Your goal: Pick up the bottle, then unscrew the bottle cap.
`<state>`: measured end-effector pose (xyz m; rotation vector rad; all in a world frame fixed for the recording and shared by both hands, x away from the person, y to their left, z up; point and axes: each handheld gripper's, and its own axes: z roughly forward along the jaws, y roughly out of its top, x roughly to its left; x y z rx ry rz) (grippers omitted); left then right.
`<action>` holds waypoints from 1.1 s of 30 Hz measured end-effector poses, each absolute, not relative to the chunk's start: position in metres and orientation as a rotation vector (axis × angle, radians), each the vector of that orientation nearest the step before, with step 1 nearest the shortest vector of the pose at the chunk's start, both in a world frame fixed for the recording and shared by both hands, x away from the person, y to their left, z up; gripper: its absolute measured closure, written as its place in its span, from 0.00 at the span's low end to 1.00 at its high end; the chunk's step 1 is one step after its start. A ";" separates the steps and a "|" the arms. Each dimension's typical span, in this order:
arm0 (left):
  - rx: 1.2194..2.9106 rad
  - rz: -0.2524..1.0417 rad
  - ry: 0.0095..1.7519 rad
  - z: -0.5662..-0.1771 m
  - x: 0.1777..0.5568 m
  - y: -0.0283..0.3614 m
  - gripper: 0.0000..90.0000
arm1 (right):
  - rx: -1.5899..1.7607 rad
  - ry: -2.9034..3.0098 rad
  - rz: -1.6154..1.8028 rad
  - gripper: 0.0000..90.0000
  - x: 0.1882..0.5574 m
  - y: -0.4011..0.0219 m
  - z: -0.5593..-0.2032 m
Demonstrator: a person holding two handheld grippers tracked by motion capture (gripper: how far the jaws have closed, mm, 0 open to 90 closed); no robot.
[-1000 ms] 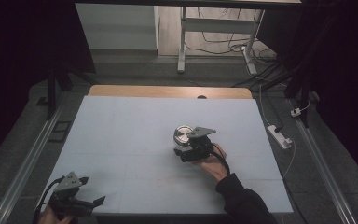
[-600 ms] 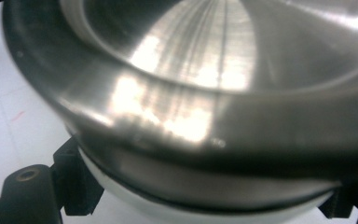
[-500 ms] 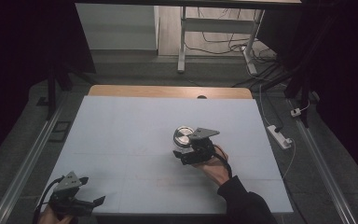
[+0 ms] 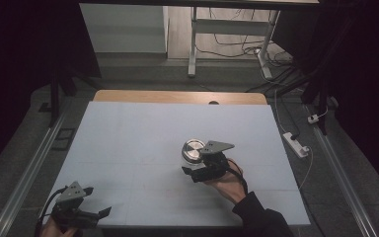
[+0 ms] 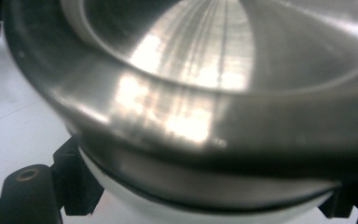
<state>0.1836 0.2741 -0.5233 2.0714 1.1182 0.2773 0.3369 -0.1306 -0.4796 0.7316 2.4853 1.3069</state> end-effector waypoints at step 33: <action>1.996 0.248 1.073 -0.519 0.187 0.276 0.02 | 0.665 2.537 1.328 0.17 0.320 -0.118 -0.482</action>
